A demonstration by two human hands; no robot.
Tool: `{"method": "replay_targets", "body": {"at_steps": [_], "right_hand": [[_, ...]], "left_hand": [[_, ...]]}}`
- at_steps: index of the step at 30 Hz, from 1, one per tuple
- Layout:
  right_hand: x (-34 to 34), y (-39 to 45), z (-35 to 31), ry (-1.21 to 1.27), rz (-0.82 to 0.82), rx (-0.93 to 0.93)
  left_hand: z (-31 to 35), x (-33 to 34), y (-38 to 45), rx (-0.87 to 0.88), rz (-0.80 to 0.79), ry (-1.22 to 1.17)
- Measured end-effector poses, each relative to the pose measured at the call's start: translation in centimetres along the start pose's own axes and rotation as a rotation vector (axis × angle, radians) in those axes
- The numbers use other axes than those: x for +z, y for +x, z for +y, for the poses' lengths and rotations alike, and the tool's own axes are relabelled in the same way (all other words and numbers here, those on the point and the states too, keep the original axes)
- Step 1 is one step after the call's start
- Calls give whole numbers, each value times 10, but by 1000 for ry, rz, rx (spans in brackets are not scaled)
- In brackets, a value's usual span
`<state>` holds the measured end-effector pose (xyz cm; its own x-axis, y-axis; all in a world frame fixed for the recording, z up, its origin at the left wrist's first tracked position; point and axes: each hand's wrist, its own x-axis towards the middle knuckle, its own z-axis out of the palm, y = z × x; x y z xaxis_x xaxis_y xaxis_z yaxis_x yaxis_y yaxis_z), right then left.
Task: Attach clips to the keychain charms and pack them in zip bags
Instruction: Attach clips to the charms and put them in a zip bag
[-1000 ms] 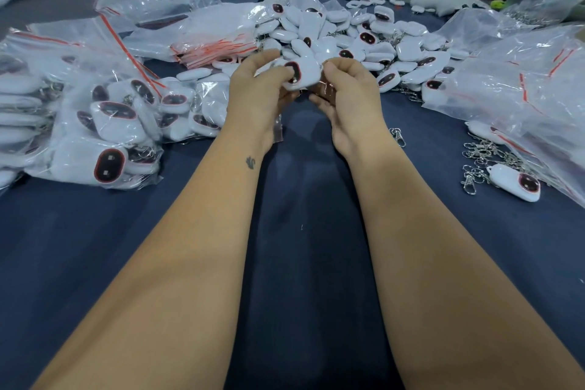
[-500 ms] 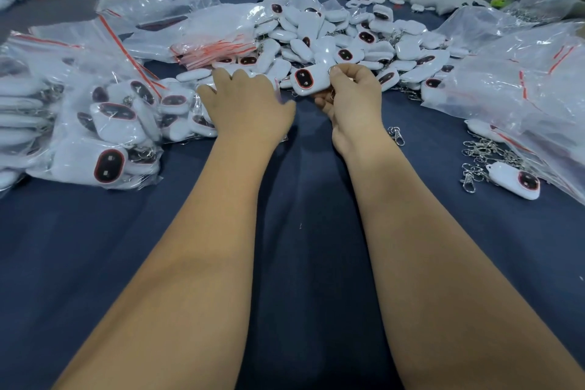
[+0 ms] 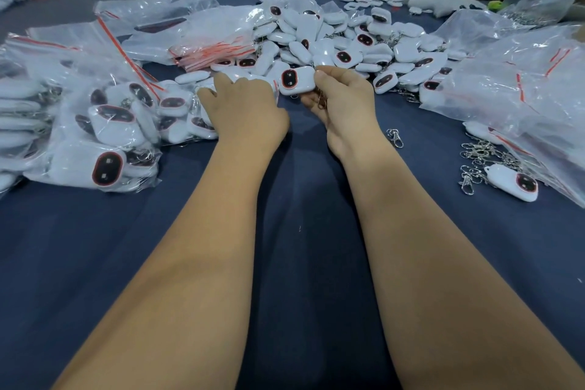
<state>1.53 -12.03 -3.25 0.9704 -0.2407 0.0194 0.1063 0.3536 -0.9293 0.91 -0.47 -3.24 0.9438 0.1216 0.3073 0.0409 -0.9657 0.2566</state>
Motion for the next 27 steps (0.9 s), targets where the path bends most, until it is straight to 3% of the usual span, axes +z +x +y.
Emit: {"method": "replay_targets", "body": {"at_steps": [4, 6, 10, 12, 17, 27], "right_hand": [[1, 0, -1, 87, -15, 32], [2, 0, -3, 176, -26, 52], [1, 1, -3, 281, -33, 76], [0, 1, -3, 301, -18, 90], [-2, 3, -4, 319, 22, 106], [-2, 2, -1, 275, 2, 104]], "left_hand": [[1, -1, 2, 27, 184, -102], [-1, -1, 5, 33, 248, -277], [1, -4, 4, -45, 137, -719], [-1, -4, 4, -33, 135, -661], [-1, 2, 3, 79, 86, -36], [2, 7, 2, 113, 44, 25]]}}
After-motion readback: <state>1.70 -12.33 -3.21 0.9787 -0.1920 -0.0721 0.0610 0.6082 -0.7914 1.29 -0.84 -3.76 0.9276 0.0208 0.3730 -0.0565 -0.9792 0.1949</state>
